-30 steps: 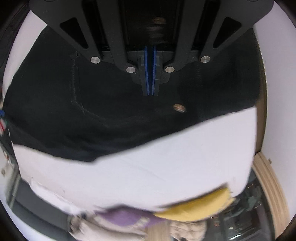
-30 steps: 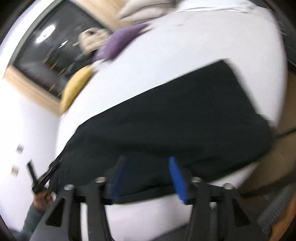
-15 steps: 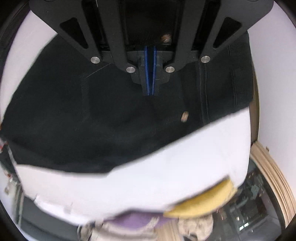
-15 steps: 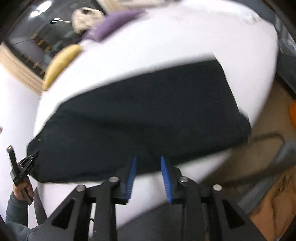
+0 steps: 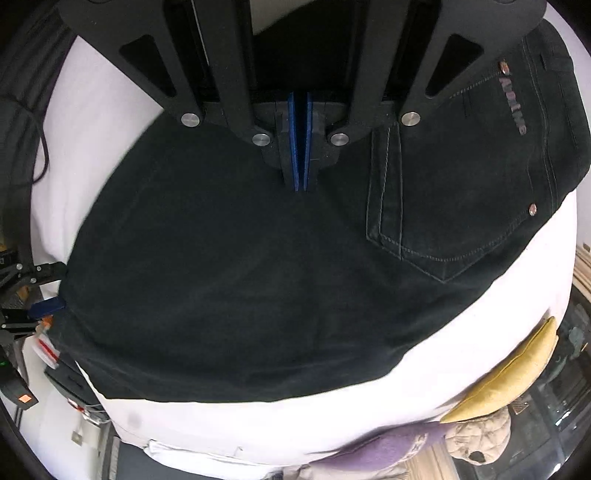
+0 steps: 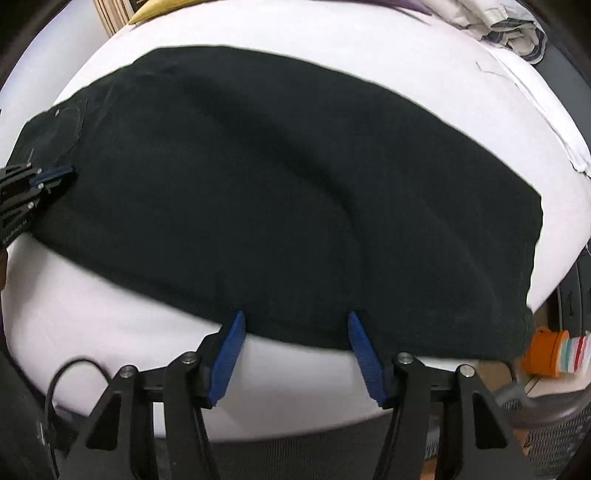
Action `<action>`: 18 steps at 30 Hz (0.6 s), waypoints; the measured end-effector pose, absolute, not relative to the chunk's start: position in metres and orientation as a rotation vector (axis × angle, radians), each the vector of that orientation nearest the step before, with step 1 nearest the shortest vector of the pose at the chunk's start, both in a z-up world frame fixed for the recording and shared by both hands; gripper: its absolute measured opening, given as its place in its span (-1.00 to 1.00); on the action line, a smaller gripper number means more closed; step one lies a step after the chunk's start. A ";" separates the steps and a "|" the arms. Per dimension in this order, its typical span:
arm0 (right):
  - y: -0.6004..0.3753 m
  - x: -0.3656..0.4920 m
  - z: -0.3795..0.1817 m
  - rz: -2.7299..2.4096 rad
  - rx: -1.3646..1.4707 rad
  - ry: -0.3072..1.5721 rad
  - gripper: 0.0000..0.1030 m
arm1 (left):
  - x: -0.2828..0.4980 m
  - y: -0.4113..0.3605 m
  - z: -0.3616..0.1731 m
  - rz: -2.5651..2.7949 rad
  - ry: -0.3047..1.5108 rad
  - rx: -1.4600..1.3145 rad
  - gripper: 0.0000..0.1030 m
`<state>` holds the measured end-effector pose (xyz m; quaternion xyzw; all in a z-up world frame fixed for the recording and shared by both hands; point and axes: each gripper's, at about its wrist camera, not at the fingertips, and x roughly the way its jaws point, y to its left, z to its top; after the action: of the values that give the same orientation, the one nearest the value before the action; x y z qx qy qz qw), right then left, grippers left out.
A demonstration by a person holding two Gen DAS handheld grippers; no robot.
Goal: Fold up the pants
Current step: 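Grasp the leg hems of the black jeans with the right gripper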
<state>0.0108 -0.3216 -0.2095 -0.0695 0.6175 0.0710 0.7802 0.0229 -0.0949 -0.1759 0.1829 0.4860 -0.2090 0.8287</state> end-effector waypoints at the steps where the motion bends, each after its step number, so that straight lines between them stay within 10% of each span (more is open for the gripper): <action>1: -0.325 0.007 -0.209 0.154 -0.126 1.332 0.18 | 0.021 -0.092 -0.176 -0.451 1.032 0.386 -0.95; 6: -0.375 -0.024 -0.176 0.089 0.141 1.221 0.00 | 0.015 -0.093 -0.175 -0.457 1.055 0.364 -0.95; 9: -0.441 -0.050 -0.167 -0.093 0.506 1.084 0.32 | 0.014 -0.084 -0.175 -0.451 1.052 0.368 -0.95; 18: -0.535 -0.100 -0.210 -0.341 1.129 0.847 0.34 | 0.019 -0.087 -0.178 -0.434 1.054 0.350 -0.95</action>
<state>-0.1003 -0.5347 -0.2096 0.5161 0.3875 -0.1557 0.7478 0.0187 -0.0872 -0.1785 0.1647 0.4963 -0.2043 0.8275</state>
